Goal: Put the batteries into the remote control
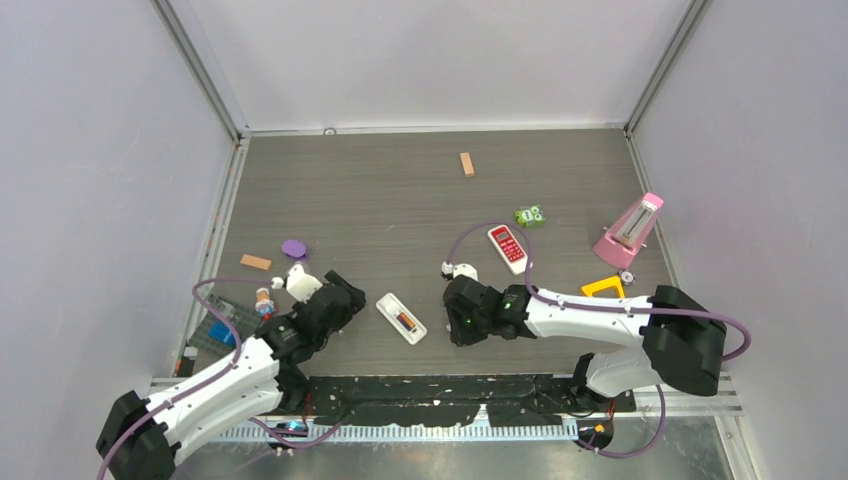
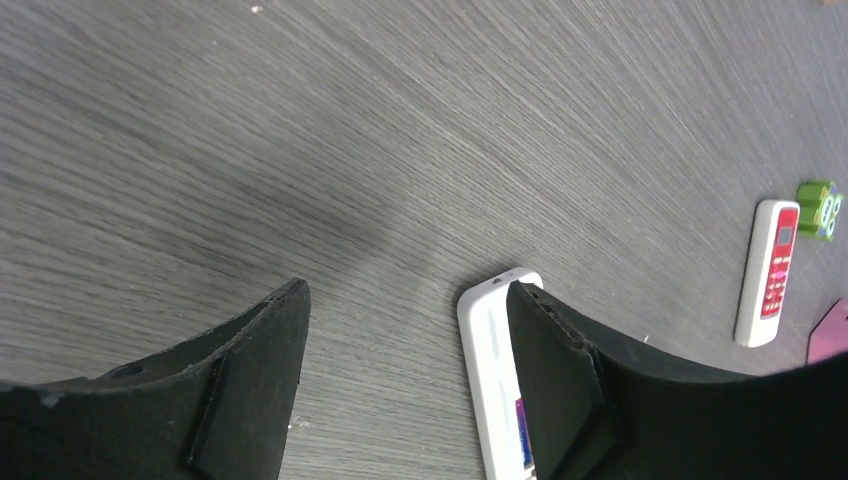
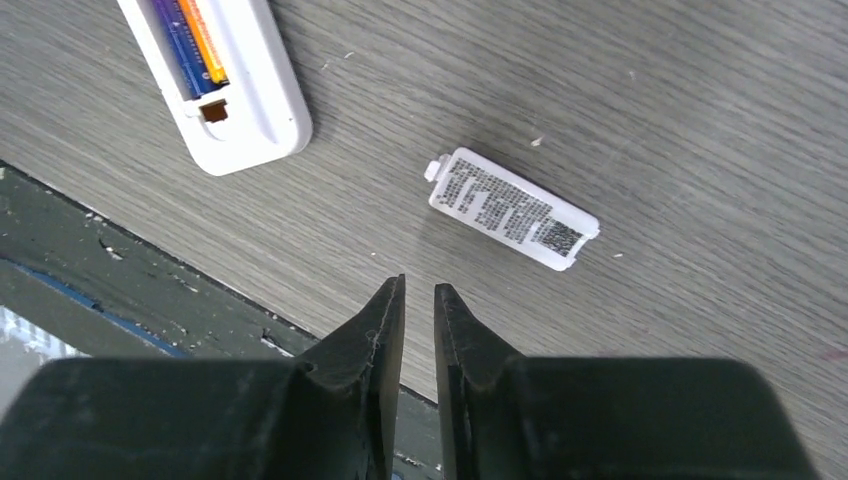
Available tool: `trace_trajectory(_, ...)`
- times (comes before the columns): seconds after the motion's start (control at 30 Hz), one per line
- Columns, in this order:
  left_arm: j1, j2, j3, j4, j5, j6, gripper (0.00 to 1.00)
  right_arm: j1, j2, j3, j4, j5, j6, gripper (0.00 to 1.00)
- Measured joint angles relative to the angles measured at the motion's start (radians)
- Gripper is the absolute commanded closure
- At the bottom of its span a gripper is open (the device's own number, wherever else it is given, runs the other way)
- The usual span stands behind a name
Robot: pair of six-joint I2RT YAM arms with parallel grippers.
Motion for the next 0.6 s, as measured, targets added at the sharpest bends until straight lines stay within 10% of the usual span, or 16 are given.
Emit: trace_trajectory(0.6, 0.000, -0.269, 0.111, -0.188, -0.080, 0.195, 0.23, 0.211, 0.404, 0.381, 0.061, -0.080, -0.172, 0.84)
